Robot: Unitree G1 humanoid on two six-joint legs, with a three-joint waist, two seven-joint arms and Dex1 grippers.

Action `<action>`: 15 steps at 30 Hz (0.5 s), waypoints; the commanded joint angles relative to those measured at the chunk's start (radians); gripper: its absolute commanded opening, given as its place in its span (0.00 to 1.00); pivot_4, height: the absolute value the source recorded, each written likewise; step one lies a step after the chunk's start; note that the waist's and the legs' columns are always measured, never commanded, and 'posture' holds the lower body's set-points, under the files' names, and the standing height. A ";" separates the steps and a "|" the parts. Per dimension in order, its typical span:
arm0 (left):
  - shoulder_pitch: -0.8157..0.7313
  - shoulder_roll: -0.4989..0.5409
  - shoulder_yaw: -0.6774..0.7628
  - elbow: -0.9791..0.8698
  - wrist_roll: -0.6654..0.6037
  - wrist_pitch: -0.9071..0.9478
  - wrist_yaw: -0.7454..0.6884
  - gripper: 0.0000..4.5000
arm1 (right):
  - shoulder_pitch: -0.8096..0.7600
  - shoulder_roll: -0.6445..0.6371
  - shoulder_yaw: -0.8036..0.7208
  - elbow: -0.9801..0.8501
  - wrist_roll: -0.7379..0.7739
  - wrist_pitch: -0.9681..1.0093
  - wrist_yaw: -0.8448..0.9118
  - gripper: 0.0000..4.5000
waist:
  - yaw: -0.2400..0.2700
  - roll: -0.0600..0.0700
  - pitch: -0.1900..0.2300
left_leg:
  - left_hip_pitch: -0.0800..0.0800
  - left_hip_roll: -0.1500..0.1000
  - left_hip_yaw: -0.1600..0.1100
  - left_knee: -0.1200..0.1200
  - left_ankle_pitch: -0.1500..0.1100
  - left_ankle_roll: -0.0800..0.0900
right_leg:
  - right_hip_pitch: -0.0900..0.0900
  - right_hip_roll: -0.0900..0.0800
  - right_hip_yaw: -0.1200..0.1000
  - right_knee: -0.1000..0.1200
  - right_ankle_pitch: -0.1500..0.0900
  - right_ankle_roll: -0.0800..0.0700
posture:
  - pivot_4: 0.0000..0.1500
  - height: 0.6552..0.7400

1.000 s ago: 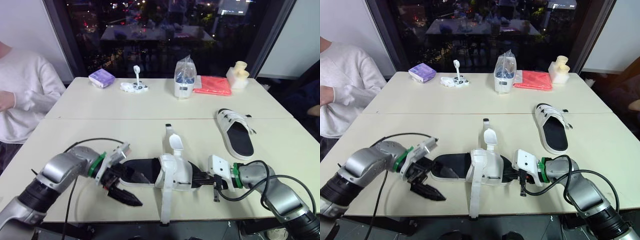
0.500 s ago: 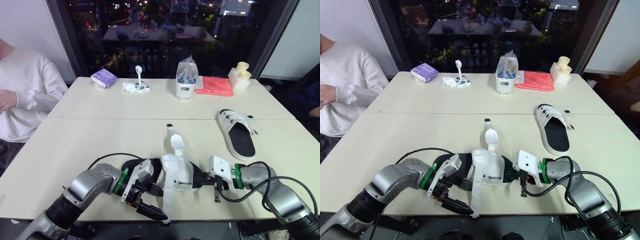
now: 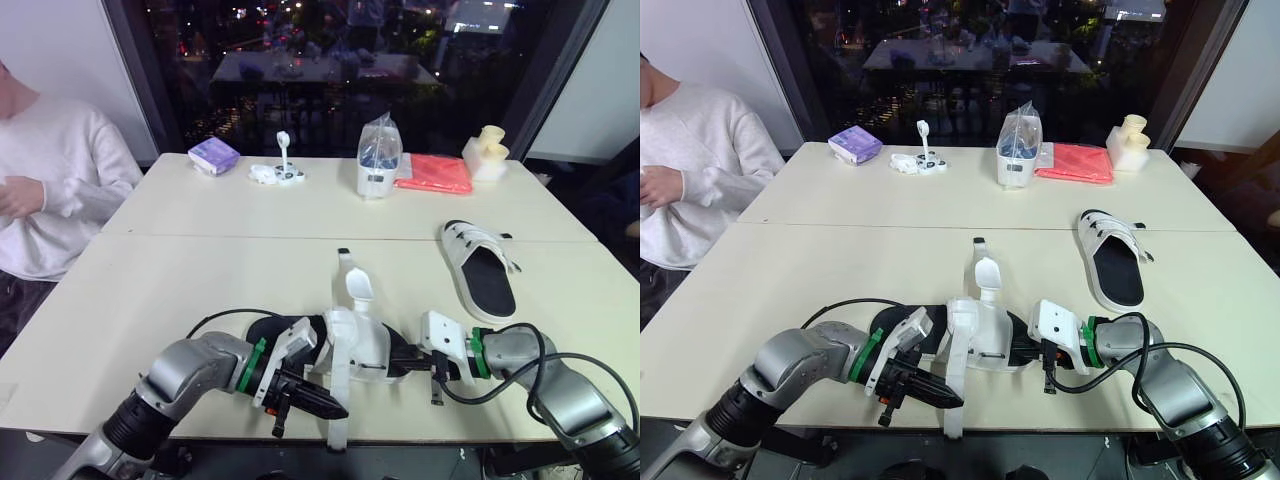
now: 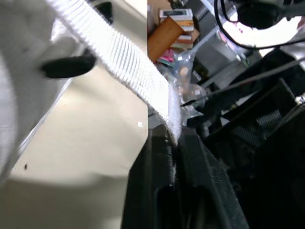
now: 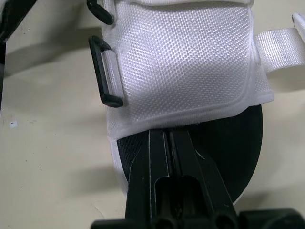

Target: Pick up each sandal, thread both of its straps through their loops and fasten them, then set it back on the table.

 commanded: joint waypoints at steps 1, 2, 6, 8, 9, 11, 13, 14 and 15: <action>-0.072 -0.002 0.125 -0.013 -0.155 0.097 -0.035 0.01 | 0.010 -0.009 0.011 0.018 -0.022 0.020 -0.002 0.00 | 0.001 0.000 0.000 | 0.000 0.000 0.000 0.000 0.000 0.000 | 0.000 0.000 0.000 0.000 0.000 0.000 | 1.00 1.00; -0.100 -0.006 0.155 0.008 -0.188 0.127 -0.033 0.01 | 0.011 -0.010 0.011 0.017 -0.022 0.020 -0.002 0.00 | 0.001 0.000 0.000 | 0.000 0.000 0.000 0.000 0.000 0.000 | 0.000 0.000 0.000 0.000 0.000 0.000 | 1.00 1.00; -0.217 -0.019 0.204 0.118 -0.211 0.155 -0.035 0.01 | 0.007 -0.011 0.010 0.024 -0.024 0.018 -0.001 0.00 | 0.000 0.000 0.000 | 0.000 0.000 -0.001 0.000 0.000 0.000 | 0.001 0.001 -0.001 0.000 0.000 0.000 | 1.00 1.00; -0.278 -0.039 0.205 0.203 -0.186 0.135 -0.034 0.01 | 0.006 -0.012 0.010 0.026 -0.026 0.016 -0.002 0.00 | 0.000 0.000 0.000 | 0.000 0.000 -0.001 0.000 0.000 0.000 | 0.002 0.002 -0.001 0.000 0.000 0.000 | 1.00 1.00; -0.306 -0.050 0.199 0.246 -0.166 0.116 -0.037 0.01 | 0.005 -0.012 0.011 0.028 -0.028 0.015 -0.002 0.00 | 0.000 0.000 0.000 | 0.000 -0.001 -0.001 0.000 0.001 0.000 | 0.005 0.003 -0.001 0.000 0.000 0.000 | 1.00 1.00; -0.357 -0.071 0.180 0.332 -0.125 0.078 -0.054 0.01 | 0.002 -0.011 0.012 0.032 -0.030 0.014 -0.003 0.00 | 0.001 0.000 0.000 | 0.000 -0.001 -0.001 0.000 0.001 0.000 | 0.005 0.003 -0.001 0.000 0.000 0.000 | 1.00 1.00; -0.400 -0.092 0.158 0.415 -0.085 0.044 -0.080 0.01 | 0.001 -0.010 0.013 0.032 -0.032 0.013 -0.005 0.00 | 0.001 0.000 0.000 | -0.001 -0.001 0.000 0.000 0.001 0.000 | 0.005 0.004 -0.003 0.000 0.000 0.000 | 1.00 1.00; -0.415 -0.101 0.145 0.448 -0.066 0.027 -0.096 0.01 | 0.001 -0.010 0.014 0.030 -0.033 0.013 -0.006 0.00 | 0.000 0.000 0.000 | -0.001 -0.001 0.000 0.000 0.001 0.000 | 0.005 0.004 -0.002 0.000 0.000 0.000 | 1.00 1.00; -0.429 -0.109 0.129 0.485 -0.041 0.004 -0.115 0.01 | 0.001 -0.010 0.014 0.029 -0.033 0.014 -0.006 0.00 | 0.000 0.000 0.000 | -0.001 -0.001 0.000 0.000 0.001 0.000 | 0.004 0.004 -0.003 0.000 0.000 0.000 | 1.00 1.00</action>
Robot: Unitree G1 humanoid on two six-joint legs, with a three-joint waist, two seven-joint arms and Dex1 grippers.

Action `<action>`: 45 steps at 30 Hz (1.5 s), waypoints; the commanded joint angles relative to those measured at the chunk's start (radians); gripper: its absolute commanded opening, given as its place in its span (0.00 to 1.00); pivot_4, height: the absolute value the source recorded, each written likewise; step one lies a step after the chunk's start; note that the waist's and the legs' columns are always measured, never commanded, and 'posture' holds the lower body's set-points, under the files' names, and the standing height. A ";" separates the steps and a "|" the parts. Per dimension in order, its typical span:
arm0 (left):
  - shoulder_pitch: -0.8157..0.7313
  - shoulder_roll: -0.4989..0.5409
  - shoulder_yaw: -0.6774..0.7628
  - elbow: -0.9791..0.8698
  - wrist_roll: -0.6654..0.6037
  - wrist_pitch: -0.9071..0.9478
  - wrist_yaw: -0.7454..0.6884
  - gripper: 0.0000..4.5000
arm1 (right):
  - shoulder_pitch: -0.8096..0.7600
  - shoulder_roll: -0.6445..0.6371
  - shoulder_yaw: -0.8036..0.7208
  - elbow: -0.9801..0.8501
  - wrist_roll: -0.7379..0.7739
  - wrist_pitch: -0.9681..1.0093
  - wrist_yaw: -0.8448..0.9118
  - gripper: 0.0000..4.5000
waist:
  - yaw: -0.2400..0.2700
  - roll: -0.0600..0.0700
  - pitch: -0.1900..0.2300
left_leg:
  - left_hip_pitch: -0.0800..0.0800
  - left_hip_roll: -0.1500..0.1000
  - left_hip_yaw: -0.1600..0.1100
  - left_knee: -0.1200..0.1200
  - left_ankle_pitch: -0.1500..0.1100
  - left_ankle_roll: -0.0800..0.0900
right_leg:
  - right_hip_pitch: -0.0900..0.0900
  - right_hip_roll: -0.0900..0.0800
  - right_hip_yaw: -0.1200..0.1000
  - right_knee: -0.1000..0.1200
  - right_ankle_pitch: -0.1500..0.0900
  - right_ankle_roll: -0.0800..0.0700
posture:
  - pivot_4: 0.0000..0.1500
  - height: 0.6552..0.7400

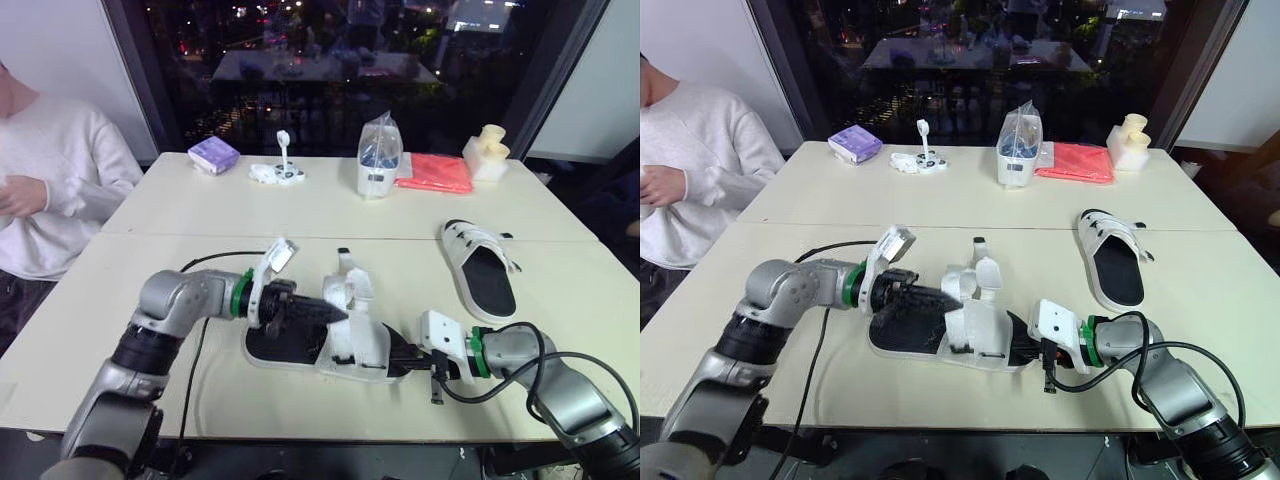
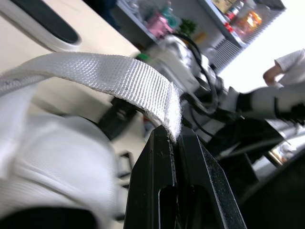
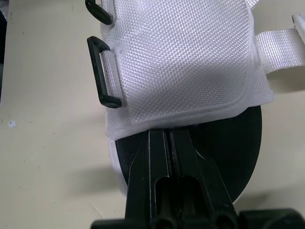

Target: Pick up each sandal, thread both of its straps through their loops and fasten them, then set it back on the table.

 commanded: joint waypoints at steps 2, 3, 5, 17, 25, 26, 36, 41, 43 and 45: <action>-0.060 -0.029 -0.057 0.122 0.090 -0.089 -0.083 0.01 | 0.009 -0.011 0.013 0.020 -0.033 0.018 -0.008 0.00 | 0.000 0.000 0.000 | 0.000 0.000 0.000 0.000 0.000 0.000 | 0.000 0.000 0.000 0.000 0.000 0.000 | 1.00 1.00; -0.067 -0.034 -0.068 0.143 0.108 -0.101 -0.100 0.01 | 0.011 -0.013 0.013 0.019 -0.034 0.017 -0.008 0.00 | 0.000 0.000 0.000 | 0.000 0.000 0.000 0.000 0.000 0.000 | 0.000 0.000 0.000 0.000 0.000 0.000 | 1.00 1.00; -0.077 -0.038 -0.087 0.168 0.134 -0.120 -0.134 0.01 | 0.016 -0.015 0.011 0.016 -0.034 0.017 -0.009 0.00 | 0.000 0.000 0.000 | 0.000 0.000 0.000 0.000 0.000 0.000 | 0.000 0.000 0.000 0.000 0.000 0.000 | 1.00 1.00; -0.113 -0.046 -0.083 0.220 0.189 -0.118 -0.229 0.01 | 0.030 -0.011 0.014 0.002 -0.041 0.020 -0.025 0.00 | -0.001 0.000 0.000 | 0.000 0.000 -0.001 0.000 0.000 -0.001 | -0.001 -0.003 0.001 0.000 0.000 0.000 | 1.00 1.00; -0.116 -0.049 -0.084 0.214 0.194 -0.107 -0.251 0.01 | 0.034 -0.013 0.017 0.000 -0.048 0.016 -0.029 0.00 | -0.001 0.000 0.000 | 0.000 0.000 -0.001 0.000 0.000 -0.001 | -0.001 -0.003 0.001 0.000 0.000 0.000 | 1.00 1.00; -0.114 -0.049 -0.085 0.212 0.195 -0.105 -0.253 0.01 | 0.035 -0.014 0.017 -0.001 -0.048 0.016 -0.030 0.00 | -0.001 0.000 0.000 | 0.000 0.000 -0.001 0.000 0.000 -0.001 | -0.001 -0.003 0.001 0.000 0.000 0.000 | 1.00 1.00; -0.099 -0.041 -0.085 0.189 0.191 -0.077 -0.267 0.01 | 0.034 -0.009 0.022 -0.002 -0.055 0.015 -0.032 0.00 | -0.001 0.000 0.000 | -0.001 0.000 -0.002 0.000 0.000 -0.001 | -0.002 -0.004 0.001 -0.001 0.000 0.000 | 1.00 1.00; -0.089 -0.037 -0.090 0.172 0.194 -0.072 -0.271 0.01 | 0.030 -0.006 0.023 0.005 -0.059 0.011 -0.031 0.00 | -0.001 0.000 0.000 | -0.001 0.000 -0.002 0.000 0.000 -0.001 | -0.003 -0.004 0.001 -0.001 0.000 0.000 | 1.00 1.00; -0.082 -0.034 -0.098 0.165 0.204 -0.083 -0.274 0.01 | 0.029 -0.006 0.025 0.006 -0.060 0.011 -0.032 0.00 | -0.001 0.000 0.000 | -0.001 0.000 -0.002 0.000 0.000 -0.001 | -0.002 -0.004 0.001 -0.001 0.000 0.000 | 1.00 1.00; -0.075 -0.032 -0.106 0.160 0.212 -0.094 -0.278 0.01 | 0.030 -0.005 0.025 0.005 -0.060 0.012 -0.033 0.00 | -0.001 0.000 0.000 | -0.001 0.000 -0.002 0.000 0.000 -0.001 | -0.002 -0.004 0.001 -0.001 0.000 0.000 | 1.00 1.00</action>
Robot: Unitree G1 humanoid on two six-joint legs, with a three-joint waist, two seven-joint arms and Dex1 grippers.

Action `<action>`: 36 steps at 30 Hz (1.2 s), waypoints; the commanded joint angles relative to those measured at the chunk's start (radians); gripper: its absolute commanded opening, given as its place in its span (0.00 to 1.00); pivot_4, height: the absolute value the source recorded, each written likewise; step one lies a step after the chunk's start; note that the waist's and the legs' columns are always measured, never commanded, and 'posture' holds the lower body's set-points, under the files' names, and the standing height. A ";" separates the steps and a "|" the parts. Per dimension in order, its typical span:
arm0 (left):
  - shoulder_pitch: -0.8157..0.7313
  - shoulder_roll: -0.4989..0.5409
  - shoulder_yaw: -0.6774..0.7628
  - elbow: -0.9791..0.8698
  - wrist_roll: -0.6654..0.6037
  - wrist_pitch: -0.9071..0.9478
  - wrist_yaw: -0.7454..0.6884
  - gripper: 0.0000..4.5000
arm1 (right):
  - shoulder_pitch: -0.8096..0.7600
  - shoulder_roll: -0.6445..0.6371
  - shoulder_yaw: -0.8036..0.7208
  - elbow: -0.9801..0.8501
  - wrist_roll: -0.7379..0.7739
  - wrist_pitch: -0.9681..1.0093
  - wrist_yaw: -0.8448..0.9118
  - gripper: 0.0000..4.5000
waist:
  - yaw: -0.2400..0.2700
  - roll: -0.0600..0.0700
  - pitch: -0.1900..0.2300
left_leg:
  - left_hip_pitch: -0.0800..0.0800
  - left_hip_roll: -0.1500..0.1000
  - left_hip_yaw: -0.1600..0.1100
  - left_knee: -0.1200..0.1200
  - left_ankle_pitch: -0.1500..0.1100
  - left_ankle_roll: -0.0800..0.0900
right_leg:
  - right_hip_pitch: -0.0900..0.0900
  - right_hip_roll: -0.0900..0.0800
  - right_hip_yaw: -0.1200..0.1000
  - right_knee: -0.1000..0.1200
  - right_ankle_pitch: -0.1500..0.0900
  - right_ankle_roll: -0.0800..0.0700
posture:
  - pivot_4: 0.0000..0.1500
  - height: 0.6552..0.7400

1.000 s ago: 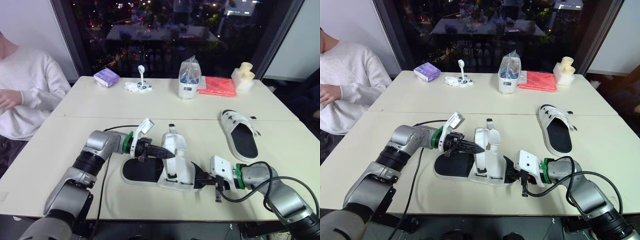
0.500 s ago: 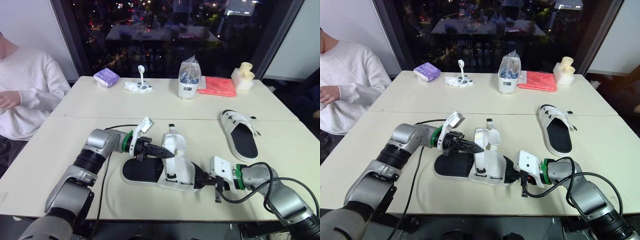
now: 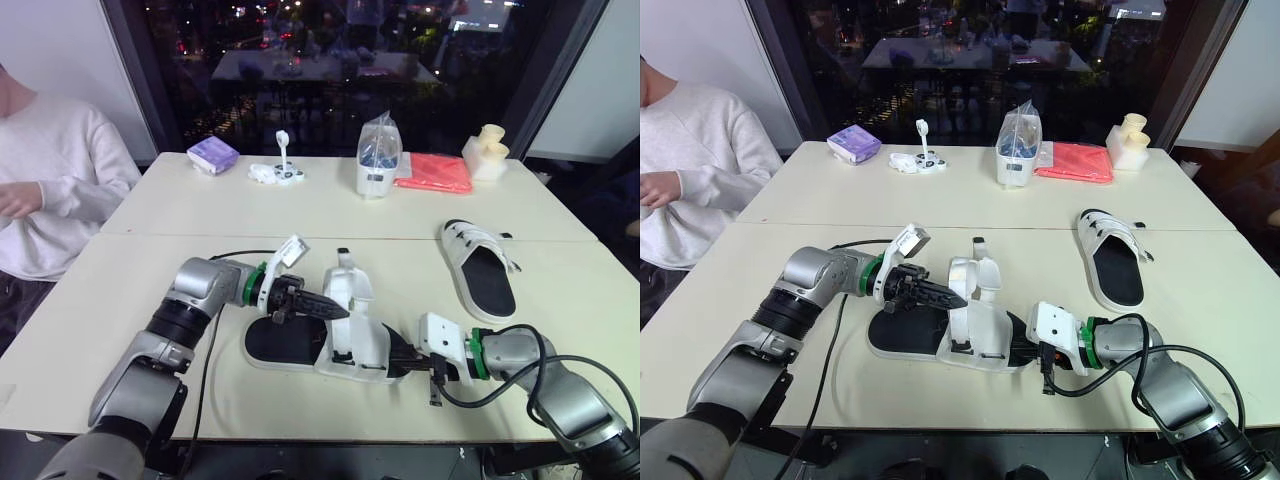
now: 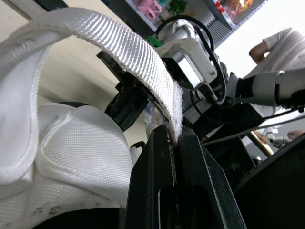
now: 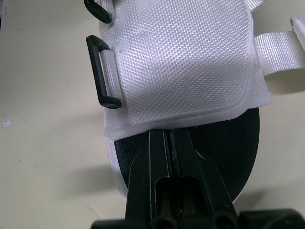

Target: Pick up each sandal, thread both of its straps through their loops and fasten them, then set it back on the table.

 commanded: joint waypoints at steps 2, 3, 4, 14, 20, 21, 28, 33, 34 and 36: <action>0.014 0.015 -0.023 -0.042 0.027 -0.048 -0.029 0.01 | 0.016 -0.005 0.022 0.026 -0.035 0.019 -0.009 0.00 | 0.000 0.000 0.000 | 0.000 0.000 0.000 0.000 0.000 0.000 | 0.000 0.000 0.000 0.000 0.000 0.000 | 1.00 1.00; 0.018 0.017 -0.031 -0.046 0.035 -0.066 -0.035 0.01 | 0.018 -0.006 0.022 0.025 -0.035 0.019 -0.010 0.00 | 0.000 0.000 0.000 | 0.000 0.000 0.000 0.000 0.000 0.000 | 0.000 0.000 0.000 0.000 0.000 0.000 | 1.00 1.00; 0.024 0.016 -0.038 -0.046 0.051 -0.097 -0.036 0.01 | 0.021 -0.007 0.021 0.023 -0.035 0.019 -0.010 0.00 | 0.000 0.000 0.000 | 0.000 0.000 0.000 0.000 0.000 0.000 | 0.000 0.000 0.000 0.000 0.000 0.000 | 1.00 1.00; 0.025 -0.004 -0.081 -0.015 0.167 -0.321 -0.075 0.01 | 0.032 -0.016 0.012 0.014 -0.032 0.024 -0.013 0.00 | 0.000 0.000 0.000 | 0.000 0.000 0.000 -0.001 0.000 0.000 | -0.002 0.000 0.000 -0.001 0.000 0.000 | 1.00 1.00; 0.039 -0.011 -0.109 -0.057 0.198 -0.423 -0.126 0.01 | 0.028 -0.015 0.012 0.013 -0.032 0.027 -0.015 0.00 | 0.000 0.000 0.000 | 0.000 0.000 0.000 -0.001 0.000 0.000 | -0.002 -0.001 -0.001 -0.002 0.000 0.000 | 1.00 1.00; 0.040 -0.011 -0.113 -0.061 0.206 -0.445 -0.130 0.01 | 0.028 -0.015 0.012 0.013 -0.033 0.027 -0.015 0.00 | 0.000 0.000 0.000 | 0.000 0.000 0.000 -0.001 0.000 0.000 | -0.002 -0.001 -0.001 -0.002 0.000 0.000 | 1.00 1.00; 0.046 0.022 -0.181 -0.083 0.228 -0.577 -0.134 0.01 | 0.033 -0.016 0.011 0.009 -0.033 0.029 -0.017 0.00 | 0.000 0.000 0.000 | 0.000 0.000 -0.001 -0.001 -0.001 0.001 | -0.002 -0.001 -0.001 -0.002 0.000 0.000 | 1.00 1.00; 0.084 0.039 -0.209 -0.086 0.271 -0.644 -0.134 0.01 | 0.034 -0.015 0.013 0.006 -0.035 0.030 -0.021 0.00 | 0.000 0.000 0.000 | 0.000 0.000 -0.001 -0.002 -0.001 0.001 | -0.002 -0.001 -0.001 -0.002 0.000 0.000 | 1.00 1.00; 0.090 0.042 -0.207 -0.086 0.277 -0.649 -0.134 0.01 | 0.035 -0.015 0.013 0.005 -0.034 0.031 -0.022 0.00 | 0.000 0.000 0.000 | 0.000 0.000 -0.001 -0.002 -0.001 0.001 | -0.002 -0.001 -0.001 -0.002 0.000 0.000 | 1.00 1.00; 0.098 0.047 -0.203 -0.088 0.282 -0.653 -0.134 0.13 | 0.036 -0.015 0.013 0.004 -0.033 0.032 -0.023 0.00 | 0.000 0.000 0.000 | 0.000 0.000 -0.001 -0.002 -0.001 0.001 | -0.002 -0.001 -0.001 -0.002 0.000 0.000 | 1.00 1.00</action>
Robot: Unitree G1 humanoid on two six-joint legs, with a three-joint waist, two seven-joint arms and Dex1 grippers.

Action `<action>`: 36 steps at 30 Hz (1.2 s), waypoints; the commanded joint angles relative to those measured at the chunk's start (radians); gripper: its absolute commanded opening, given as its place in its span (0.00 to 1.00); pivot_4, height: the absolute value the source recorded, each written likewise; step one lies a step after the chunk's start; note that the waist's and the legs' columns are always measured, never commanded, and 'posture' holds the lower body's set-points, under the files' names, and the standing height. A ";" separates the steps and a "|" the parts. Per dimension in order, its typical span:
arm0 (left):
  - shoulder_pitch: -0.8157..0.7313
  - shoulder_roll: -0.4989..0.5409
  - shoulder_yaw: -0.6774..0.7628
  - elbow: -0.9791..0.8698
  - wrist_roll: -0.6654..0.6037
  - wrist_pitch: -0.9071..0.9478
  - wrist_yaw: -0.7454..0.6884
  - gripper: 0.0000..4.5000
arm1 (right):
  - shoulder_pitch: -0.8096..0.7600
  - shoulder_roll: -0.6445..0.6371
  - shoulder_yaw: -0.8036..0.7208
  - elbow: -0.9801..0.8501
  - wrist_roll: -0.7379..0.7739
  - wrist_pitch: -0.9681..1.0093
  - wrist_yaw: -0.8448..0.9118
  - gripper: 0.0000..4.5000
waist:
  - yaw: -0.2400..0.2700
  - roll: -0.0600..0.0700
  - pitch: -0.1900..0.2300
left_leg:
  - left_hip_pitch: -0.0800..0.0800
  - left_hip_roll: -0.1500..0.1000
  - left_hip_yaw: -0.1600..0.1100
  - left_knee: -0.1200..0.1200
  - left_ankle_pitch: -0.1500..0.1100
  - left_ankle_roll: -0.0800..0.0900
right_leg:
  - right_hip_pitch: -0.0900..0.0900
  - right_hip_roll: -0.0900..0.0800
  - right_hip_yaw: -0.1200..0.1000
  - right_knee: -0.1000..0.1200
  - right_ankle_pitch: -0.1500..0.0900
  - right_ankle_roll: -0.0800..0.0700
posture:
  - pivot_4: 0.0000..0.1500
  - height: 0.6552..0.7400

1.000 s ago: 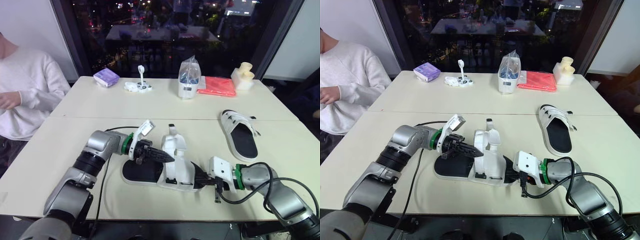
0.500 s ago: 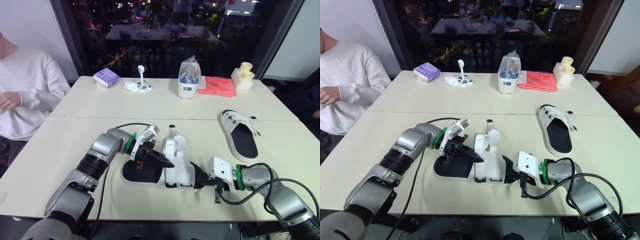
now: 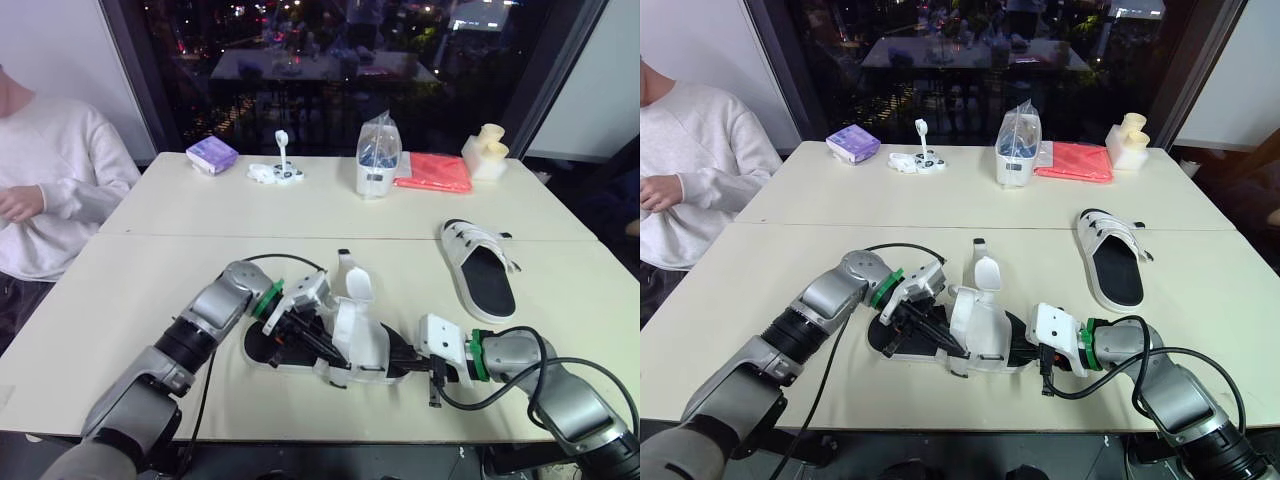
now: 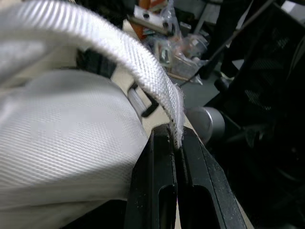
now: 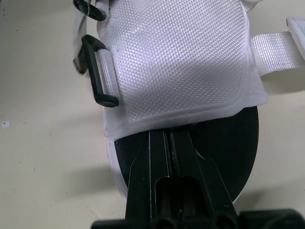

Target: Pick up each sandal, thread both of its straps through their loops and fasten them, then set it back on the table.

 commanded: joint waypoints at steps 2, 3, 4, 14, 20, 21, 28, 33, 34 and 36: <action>0.018 0.035 0.022 -0.029 0.015 0.008 -0.005 0.29 | 0.024 -0.016 0.016 0.017 -0.033 0.030 -0.006 0.00 | 0.000 0.000 0.000 | 0.000 0.000 0.000 0.000 0.000 0.000 | 0.000 0.000 0.000 0.000 0.000 0.000 | 1.00 1.00; 0.019 0.047 0.032 -0.043 0.002 0.023 -0.005 0.40 | 0.024 -0.016 0.016 0.017 -0.033 0.031 -0.007 0.00 | 0.000 0.000 0.000 | 0.000 0.000 0.000 0.000 0.000 0.000 | 0.000 0.000 0.000 0.000 0.000 0.000 | 1.00 1.00; 0.023 0.061 0.051 -0.064 -0.015 0.041 -0.005 0.50 | 0.025 -0.016 0.016 0.017 -0.034 0.030 -0.007 0.00 | 0.000 0.000 0.000 | 0.000 0.000 0.000 0.000 0.000 0.001 | 0.000 0.000 0.000 0.000 0.000 0.000 | 1.00 1.00; 0.146 0.244 0.118 -0.311 -0.167 0.173 -0.005 0.99 | 0.023 -0.012 0.022 0.028 -0.039 0.019 -0.007 0.00 | -0.001 0.002 0.000 | 0.000 0.000 -0.001 -0.001 0.000 0.001 | 0.000 0.000 0.000 -0.001 -0.001 -0.003 | 1.00 1.00; 0.271 0.223 0.120 -0.398 -0.128 0.177 0.082 0.99 | 0.016 -0.009 0.028 0.033 -0.042 0.016 -0.004 0.00 | -0.001 0.001 0.000 | 0.000 0.000 -0.001 -0.001 0.000 0.000 | 0.000 0.000 -0.001 -0.002 -0.001 -0.003 | 1.00 1.00; 0.282 0.215 0.122 -0.400 -0.121 0.175 0.100 0.99 | 0.016 -0.010 0.028 0.032 -0.042 0.016 -0.003 0.00 | 0.000 0.001 0.000 | 0.000 0.000 -0.001 -0.002 0.000 0.000 | 0.000 0.000 -0.001 -0.002 -0.001 -0.003 | 1.00 1.00; 0.330 0.153 0.123 -0.389 -0.064 0.133 0.215 0.99 | 0.023 -0.017 0.022 0.027 -0.038 0.018 0.003 0.00 | 0.001 0.002 0.000 | 0.000 0.000 -0.001 -0.002 0.000 0.000 | 0.000 0.000 -0.001 -0.003 -0.001 -0.002 | 1.00 1.00; 0.354 0.111 0.121 -0.392 -0.043 0.119 0.272 0.99 | 0.025 -0.015 0.022 0.023 -0.039 0.021 0.005 0.00 | 0.003 0.003 0.000 | 0.000 0.000 -0.001 -0.002 0.000 0.000 | 0.003 0.001 -0.002 -0.007 0.000 -0.005 | 1.00 1.00; 0.360 0.102 0.120 -0.394 -0.042 0.119 0.284 0.99 | 0.025 -0.015 0.022 0.023 -0.039 0.021 0.006 0.00 | 0.003 0.003 0.000 | 0.000 0.000 -0.001 -0.002 0.000 0.000 | 0.003 0.001 -0.002 -0.008 0.000 -0.005 | 1.00 1.00; 0.369 0.083 0.120 -0.402 -0.043 0.130 0.305 0.99 | 0.025 -0.015 0.023 0.023 -0.039 0.022 0.008 0.00 | 0.003 0.003 -0.001 | 0.000 0.000 -0.001 -0.002 0.000 0.000 | 0.004 0.001 -0.002 -0.010 0.001 -0.006 | 1.00 1.00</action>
